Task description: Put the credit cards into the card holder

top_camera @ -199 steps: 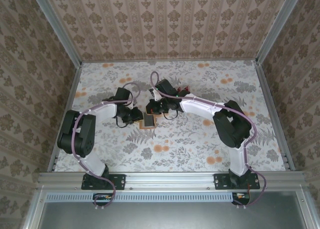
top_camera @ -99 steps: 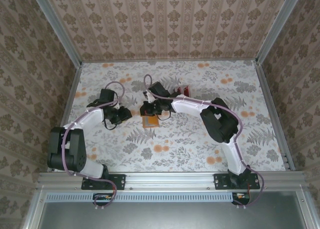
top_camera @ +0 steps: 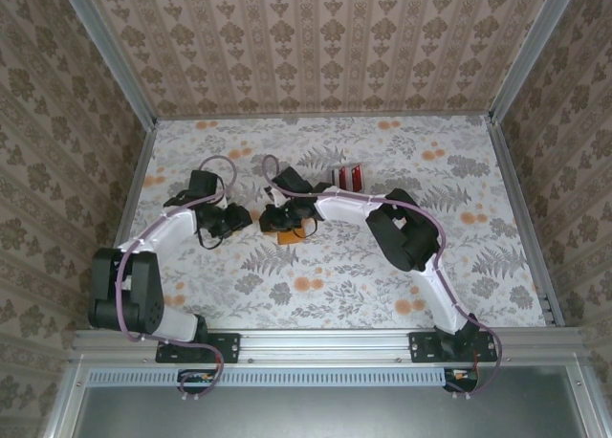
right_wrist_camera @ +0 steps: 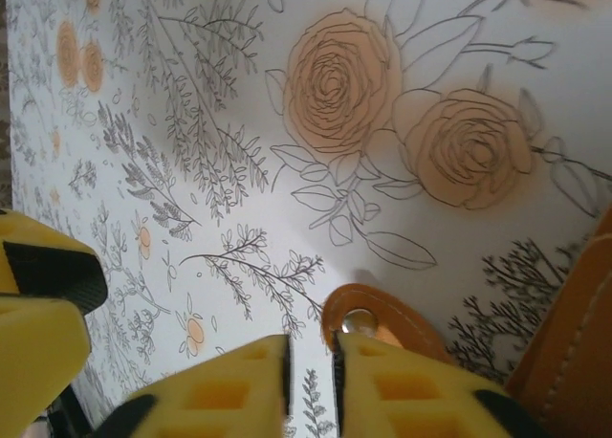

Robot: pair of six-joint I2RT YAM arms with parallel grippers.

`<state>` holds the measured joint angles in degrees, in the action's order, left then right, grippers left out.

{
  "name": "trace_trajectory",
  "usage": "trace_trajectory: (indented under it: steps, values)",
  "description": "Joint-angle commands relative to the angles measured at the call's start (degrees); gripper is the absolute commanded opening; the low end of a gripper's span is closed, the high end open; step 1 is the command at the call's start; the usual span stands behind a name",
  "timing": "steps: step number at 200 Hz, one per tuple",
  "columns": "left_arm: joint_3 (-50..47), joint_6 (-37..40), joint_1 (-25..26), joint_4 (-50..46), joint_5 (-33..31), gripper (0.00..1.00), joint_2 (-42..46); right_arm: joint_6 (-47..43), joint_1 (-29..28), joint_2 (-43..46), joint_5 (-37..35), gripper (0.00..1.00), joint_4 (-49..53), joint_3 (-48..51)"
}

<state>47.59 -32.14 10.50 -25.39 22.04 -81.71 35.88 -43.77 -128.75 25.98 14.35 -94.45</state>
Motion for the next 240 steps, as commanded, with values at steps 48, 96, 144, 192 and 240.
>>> trace_trajectory:
  steps: [48, 96, 144, 192, 240]
  values:
    - [5.3, 0.9, 2.6, -4.0, 0.0, 0.34, 3.7, -4.2, 2.0, 15.8, -4.3, 0.46, 9.1, -1.3]
    - [11.4, 0.9, 9.6, -5.9, -3.9, 0.34, 3.0, -3.6, 6.6, 23.8, -9.8, 0.47, 8.7, 9.4]
    - [21.7, 2.1, 20.3, -10.0, -8.8, 0.32, -6.1, -1.5, 10.3, 30.1, -13.5, 0.46, 6.1, 21.7]
    - [28.5, 2.8, 24.0, -10.4, -7.1, 0.31, -17.5, -0.6, 12.2, 33.0, -15.2, 0.46, 5.5, 27.5]
    - [29.3, 4.3, 22.9, -13.0, -10.3, 0.28, -23.0, 0.2, 12.1, 31.7, -13.5, 0.46, 3.3, 29.2]
